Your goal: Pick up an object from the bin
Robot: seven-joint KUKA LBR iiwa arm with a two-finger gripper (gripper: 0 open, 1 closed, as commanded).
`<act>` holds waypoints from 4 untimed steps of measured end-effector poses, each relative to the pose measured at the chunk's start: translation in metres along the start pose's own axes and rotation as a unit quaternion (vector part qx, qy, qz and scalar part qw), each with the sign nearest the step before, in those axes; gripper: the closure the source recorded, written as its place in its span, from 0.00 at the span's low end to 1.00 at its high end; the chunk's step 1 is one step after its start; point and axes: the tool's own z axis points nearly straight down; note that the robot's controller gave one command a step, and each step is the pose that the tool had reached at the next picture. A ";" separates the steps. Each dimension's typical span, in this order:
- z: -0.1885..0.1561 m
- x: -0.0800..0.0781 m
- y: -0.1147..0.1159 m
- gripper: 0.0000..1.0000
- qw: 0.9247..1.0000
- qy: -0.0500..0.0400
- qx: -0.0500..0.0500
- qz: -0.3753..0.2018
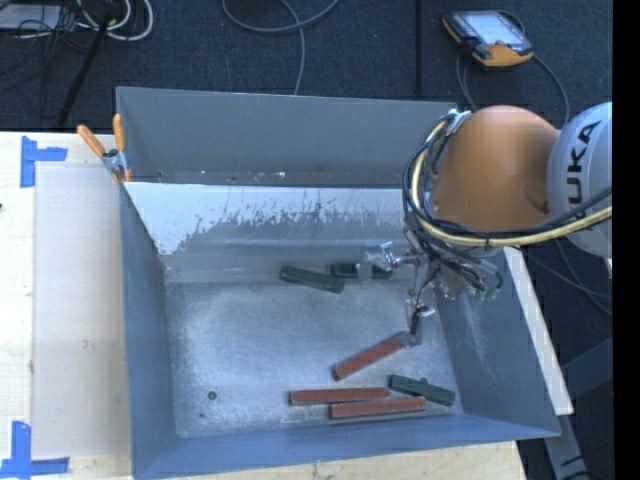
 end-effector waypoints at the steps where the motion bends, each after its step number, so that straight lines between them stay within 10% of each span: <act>1: 0.066 0.009 -0.007 0.00 0.999 0.001 0.000 -0.039; 2: 0.094 0.002 -0.013 0.00 0.987 0.003 -0.002 -0.159; 3: 0.124 0.032 0.005 1.00 0.965 0.000 0.000 -0.261; 4: 0.126 0.034 0.006 0.00 0.965 0.002 -0.002 -0.262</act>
Offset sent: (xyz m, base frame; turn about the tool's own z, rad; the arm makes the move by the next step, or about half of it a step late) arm 0.0167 -0.0178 -0.1033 -0.5444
